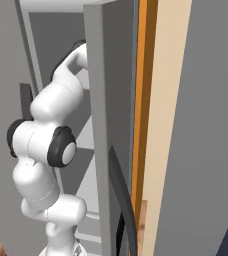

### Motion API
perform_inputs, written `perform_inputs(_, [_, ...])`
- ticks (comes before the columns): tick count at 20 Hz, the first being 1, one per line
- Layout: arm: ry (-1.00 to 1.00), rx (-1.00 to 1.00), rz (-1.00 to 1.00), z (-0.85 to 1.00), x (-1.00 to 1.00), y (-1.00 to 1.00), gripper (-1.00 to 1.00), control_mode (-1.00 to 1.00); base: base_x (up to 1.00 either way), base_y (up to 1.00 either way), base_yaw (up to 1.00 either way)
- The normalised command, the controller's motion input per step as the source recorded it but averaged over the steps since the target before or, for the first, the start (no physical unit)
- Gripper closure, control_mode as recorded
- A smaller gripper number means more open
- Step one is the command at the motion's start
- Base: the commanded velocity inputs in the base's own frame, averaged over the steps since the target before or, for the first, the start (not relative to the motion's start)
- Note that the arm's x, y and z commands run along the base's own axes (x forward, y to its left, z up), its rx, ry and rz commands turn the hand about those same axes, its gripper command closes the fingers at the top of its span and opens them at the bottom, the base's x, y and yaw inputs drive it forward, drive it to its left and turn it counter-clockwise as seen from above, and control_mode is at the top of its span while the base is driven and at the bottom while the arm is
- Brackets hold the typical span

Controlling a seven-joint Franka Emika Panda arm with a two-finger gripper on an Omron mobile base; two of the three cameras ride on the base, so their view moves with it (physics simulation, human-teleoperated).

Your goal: Take the bell pepper and carrot out of the freezer and place them in the tupperware container on the counter. Then put the tupperware containing the vegetables back in the freezer.

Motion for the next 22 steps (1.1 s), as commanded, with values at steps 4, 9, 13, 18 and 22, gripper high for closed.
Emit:
perform_inputs(4, [0.08,0.0,0.0,-0.3,0.25,0.0,-1.0,-1.0,0.0,0.0,0.0])
perform_inputs(9, [0.14,0.0,0.0,-0.46,-0.01,0.11,1.0,-1.0,0.0,0.0,0.0])
perform_inputs(13, [0.09,0.0,0.0,-0.5,-0.24,0.19,1.0,-1.0,0.0,0.0,0.0])
perform_inputs(18, [0.1,0.0,0.0,-0.51,-0.21,0.21,1.0,-1.0,0.0,0.0,0.0])
perform_inputs(22, [0.05,0.0,0.0,-0.6,-0.44,0.18,1.0,-1.0,0.0,0.0,0.0])
